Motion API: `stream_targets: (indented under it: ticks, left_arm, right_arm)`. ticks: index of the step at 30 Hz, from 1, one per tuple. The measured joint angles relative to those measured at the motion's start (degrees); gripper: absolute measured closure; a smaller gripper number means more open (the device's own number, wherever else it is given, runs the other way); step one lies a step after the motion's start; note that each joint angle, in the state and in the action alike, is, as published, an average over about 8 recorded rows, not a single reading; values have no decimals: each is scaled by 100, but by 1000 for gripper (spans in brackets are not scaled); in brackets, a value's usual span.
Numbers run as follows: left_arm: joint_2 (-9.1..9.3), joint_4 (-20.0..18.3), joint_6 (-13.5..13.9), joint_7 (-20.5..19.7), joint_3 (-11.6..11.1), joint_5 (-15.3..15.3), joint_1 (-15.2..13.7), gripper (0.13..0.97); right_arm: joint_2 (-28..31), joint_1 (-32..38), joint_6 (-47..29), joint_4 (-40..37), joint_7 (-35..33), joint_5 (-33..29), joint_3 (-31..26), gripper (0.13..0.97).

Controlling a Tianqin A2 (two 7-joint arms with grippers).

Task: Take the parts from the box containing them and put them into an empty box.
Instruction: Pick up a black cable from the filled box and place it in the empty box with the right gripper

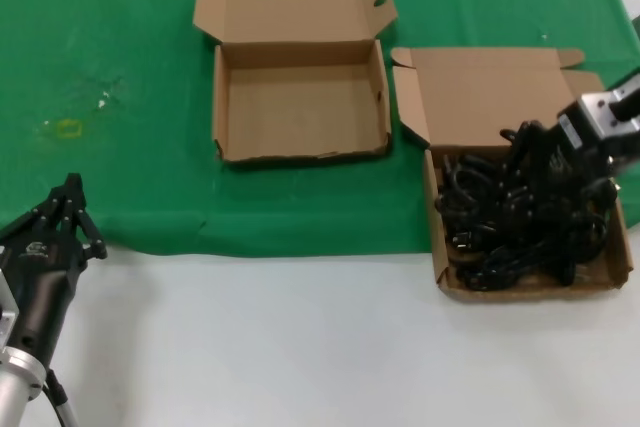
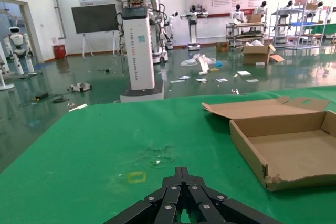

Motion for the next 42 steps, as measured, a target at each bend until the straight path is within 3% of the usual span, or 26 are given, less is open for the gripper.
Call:
stream_targets:
  ticks: [6, 11, 28, 42]
  left_arm:
    - [0, 0, 0, 0, 0, 0, 0, 953]
    - [0, 0, 0, 0, 0, 0, 0, 953]
    - [0, 0, 0, 0, 0, 0, 0, 953]
    - [0, 0, 0, 0, 0, 0, 0, 953]
  right_arm:
    - [-112, 170, 47, -12, 273, 132, 107, 909]
    - [-442, 392, 246, -445, 214, 236, 178, 909]
    - [-2475, 1700, 1832, -4095, -1918, 406, 492, 911]
    - [-3200, 1638, 3002, -4492, -2456, 651, 469, 911]
